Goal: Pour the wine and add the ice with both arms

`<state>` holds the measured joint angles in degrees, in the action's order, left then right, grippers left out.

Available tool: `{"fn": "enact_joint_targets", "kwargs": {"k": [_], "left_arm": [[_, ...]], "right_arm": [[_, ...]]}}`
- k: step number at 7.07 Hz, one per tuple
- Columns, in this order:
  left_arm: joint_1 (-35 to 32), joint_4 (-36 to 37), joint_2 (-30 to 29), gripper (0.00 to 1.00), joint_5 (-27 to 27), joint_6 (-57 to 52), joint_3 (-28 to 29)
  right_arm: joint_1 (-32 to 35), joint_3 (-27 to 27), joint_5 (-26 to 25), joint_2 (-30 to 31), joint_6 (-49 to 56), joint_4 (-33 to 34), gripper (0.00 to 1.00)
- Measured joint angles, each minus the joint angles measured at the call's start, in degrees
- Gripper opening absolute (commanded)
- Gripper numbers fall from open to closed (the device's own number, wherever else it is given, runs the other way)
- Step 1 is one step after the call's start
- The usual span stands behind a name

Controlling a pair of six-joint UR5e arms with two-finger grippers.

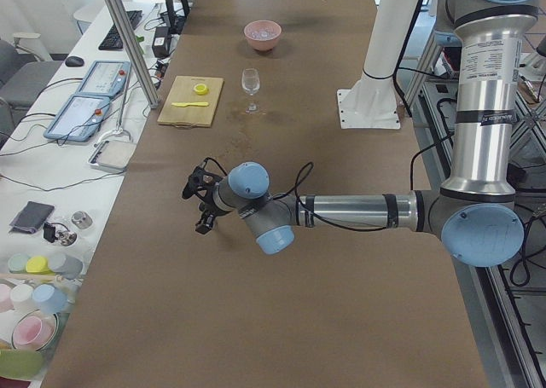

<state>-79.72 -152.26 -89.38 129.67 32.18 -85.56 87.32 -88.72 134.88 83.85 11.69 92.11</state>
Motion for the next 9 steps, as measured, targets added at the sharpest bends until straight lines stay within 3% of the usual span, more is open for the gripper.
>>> {"fn": "enact_joint_targets", "kwargs": {"k": [2,6,9], "left_arm": [[0.97,-4.93,0.19,0.98,-0.22,0.77,1.32],[4.52,-13.08,2.42,0.97,-5.79,3.15,4.04],[12.72,-18.24,2.89,0.95,-18.66,7.97,4.69]], "right_arm": [[-0.19,0.04,0.28,0.0,0.0,0.0,1.0],[-0.78,0.07,0.55,0.0,0.0,0.02,1.0],[-1.45,0.09,0.54,0.0,-0.08,0.0,1.0]]}}
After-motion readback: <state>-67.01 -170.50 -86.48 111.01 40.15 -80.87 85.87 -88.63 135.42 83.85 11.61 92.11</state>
